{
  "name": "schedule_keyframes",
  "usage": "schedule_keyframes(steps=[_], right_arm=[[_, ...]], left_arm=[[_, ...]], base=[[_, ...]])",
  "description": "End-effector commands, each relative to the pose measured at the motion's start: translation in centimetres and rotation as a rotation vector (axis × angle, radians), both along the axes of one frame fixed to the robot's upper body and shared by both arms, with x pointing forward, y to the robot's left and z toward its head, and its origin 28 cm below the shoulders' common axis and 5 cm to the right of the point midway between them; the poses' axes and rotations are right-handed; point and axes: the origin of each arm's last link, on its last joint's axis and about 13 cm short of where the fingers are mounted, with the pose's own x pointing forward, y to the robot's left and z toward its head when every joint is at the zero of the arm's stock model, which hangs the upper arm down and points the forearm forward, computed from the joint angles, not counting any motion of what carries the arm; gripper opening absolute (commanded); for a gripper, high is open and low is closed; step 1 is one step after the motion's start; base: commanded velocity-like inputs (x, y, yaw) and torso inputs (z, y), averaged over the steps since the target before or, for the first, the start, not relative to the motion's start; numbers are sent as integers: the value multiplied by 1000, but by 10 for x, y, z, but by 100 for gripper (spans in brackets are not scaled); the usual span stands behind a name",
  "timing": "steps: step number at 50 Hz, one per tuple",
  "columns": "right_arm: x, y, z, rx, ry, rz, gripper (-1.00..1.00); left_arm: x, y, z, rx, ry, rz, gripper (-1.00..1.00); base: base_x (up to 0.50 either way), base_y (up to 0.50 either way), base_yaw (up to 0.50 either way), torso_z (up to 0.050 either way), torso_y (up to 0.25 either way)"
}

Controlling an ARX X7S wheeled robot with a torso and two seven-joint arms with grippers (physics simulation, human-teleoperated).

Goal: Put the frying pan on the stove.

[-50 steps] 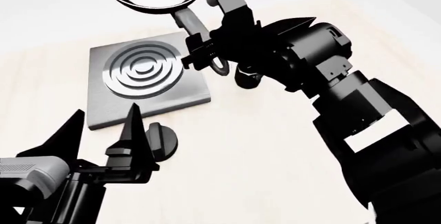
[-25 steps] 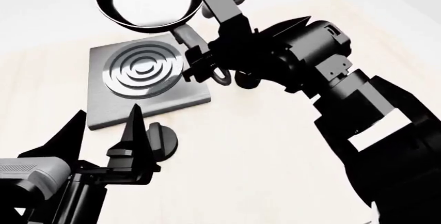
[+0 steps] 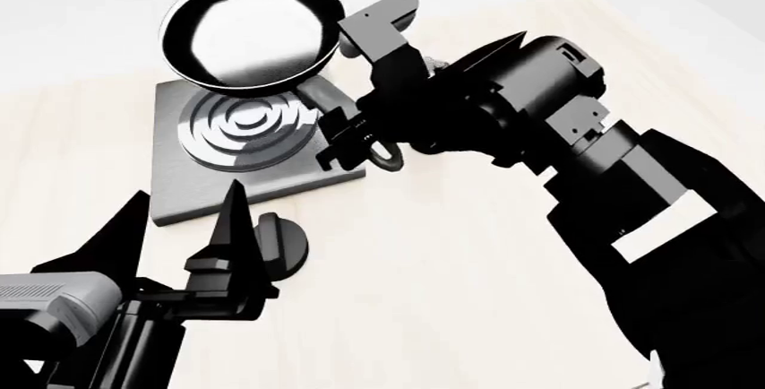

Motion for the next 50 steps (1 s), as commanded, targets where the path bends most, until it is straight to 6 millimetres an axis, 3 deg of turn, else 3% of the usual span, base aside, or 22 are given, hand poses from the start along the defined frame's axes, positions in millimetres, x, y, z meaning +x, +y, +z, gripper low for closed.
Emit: schedule_keyframes(steps=[1, 36, 50], right_arm=[[-4, 2, 12, -1, -52, 22, -100], [2, 15, -8, -31, -25, 88, -100], [2, 12, -11, -20, -32, 80, -100]], left_arm=[[0, 0, 0, 1, 1, -2, 100], [1, 1, -1, -3, 5, 1, 100], [0, 1, 0, -2, 5, 3, 100]], base=[[0, 0, 3, 0, 10], [0, 0, 0, 0, 1], [0, 0, 0, 1, 1]])
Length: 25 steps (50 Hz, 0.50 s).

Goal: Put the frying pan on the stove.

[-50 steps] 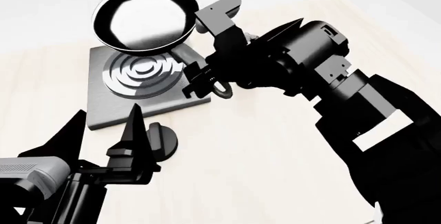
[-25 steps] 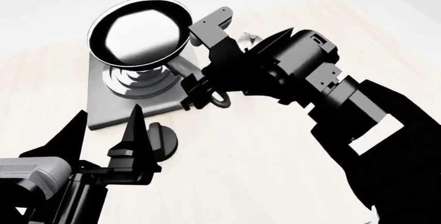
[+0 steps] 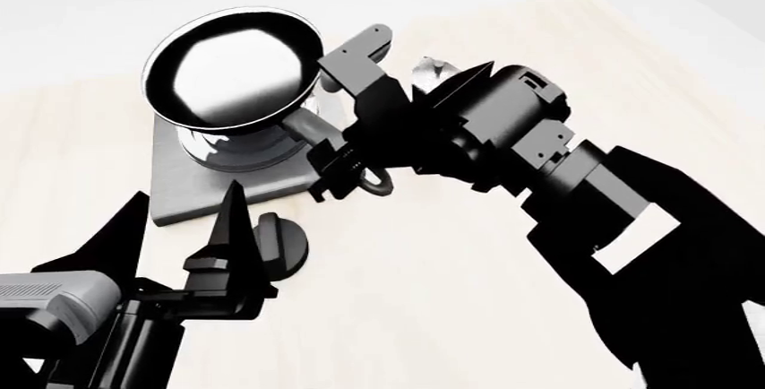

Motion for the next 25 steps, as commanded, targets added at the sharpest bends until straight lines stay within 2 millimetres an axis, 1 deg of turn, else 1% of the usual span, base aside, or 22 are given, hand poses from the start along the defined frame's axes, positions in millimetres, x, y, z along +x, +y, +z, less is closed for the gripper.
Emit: schedule_keyframes(steps=[1, 11, 25], right_arm=[[1, 0, 13, 47, -66, -2, -100], [-2, -3, 13, 46, -68, -10, -100], [-1, -3, 6, 30, -58, -9, -100]], left_arm=[[0, 0, 0, 0, 0, 1, 100], [1, 0, -1, 1, 4, -2, 100], [0, -1, -1, 1, 3, -4, 100]], base=[[0, 0, 0, 0, 0], [0, 0, 0, 1, 1], [0, 0, 0, 0, 1]])
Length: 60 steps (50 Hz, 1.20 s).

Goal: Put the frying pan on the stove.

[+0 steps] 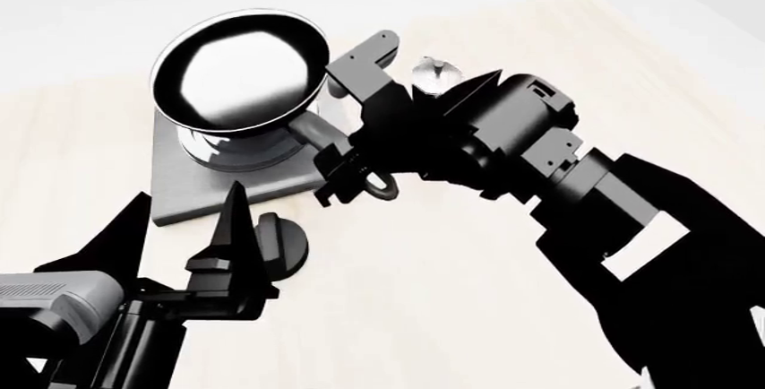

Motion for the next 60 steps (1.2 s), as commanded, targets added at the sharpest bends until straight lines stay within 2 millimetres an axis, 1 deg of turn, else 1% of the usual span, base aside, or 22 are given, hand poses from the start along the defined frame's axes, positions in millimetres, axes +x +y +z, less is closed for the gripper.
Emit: schedule_keyframes(steps=[1, 13, 32, 42, 60], right_arm=[[1, 2, 11, 26, -54, 2, -100], [2, 3, 1, 21, -36, -2, -100], [7, 9, -7, 7, -24, 14, -100], [12, 8, -15, -10, -19, 3, -100], [15, 11, -20, -21, -15, 2, -100]], left_arm=[[0, 0, 0, -1, 0, -1, 100], [0, 0, 0, 0, 3, -4, 100], [1, 1, -1, -2, 6, -2, 100], [2, 1, -2, -1, 8, -2, 100], [1, 1, -2, -2, 8, -2, 100]], base=[[0, 0, 0, 0, 0], [0, 0, 0, 1, 2], [0, 0, 0, 1, 1], [0, 0, 0, 0, 1], [0, 0, 0, 1, 1]])
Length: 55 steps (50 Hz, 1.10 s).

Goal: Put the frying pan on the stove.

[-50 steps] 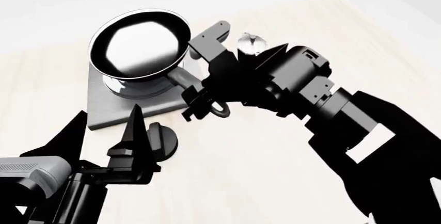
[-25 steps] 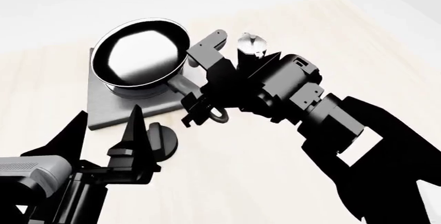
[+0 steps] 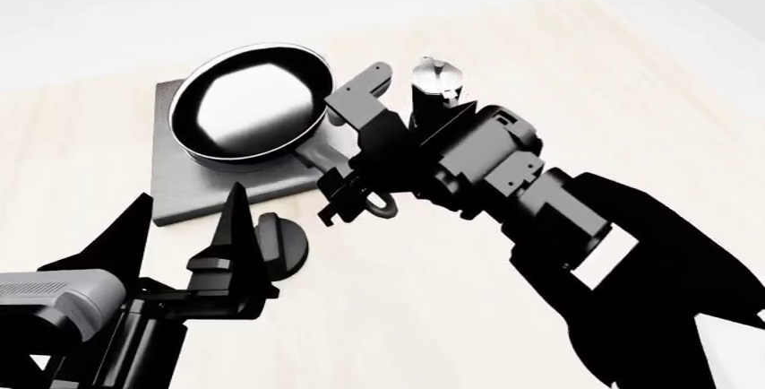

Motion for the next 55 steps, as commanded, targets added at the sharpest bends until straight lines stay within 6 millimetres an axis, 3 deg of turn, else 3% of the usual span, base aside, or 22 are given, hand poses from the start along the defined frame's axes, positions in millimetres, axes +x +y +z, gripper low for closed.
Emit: schedule_keyframes(steps=[1, 31, 32, 55], right_arm=[[4, 6, 12, 30, -54, 9, -100], [6, 4, 6, 57, -67, -19, -100], [6, 4, 6, 52, -69, -22, 100], [5, 4, 9, 57, -65, -17, 100]], left_arm=[[0, 0, 0, -1, 1, 0, 100], [0, -1, 0, 0, 1, -6, 100], [0, -1, 0, 0, 1, -6, 100], [0, -1, -1, 0, 2, -7, 100]], base=[[0, 0, 0, 0, 0], [0, 0, 0, 0, 1], [0, 0, 0, 0, 0], [0, 0, 0, 0, 0]])
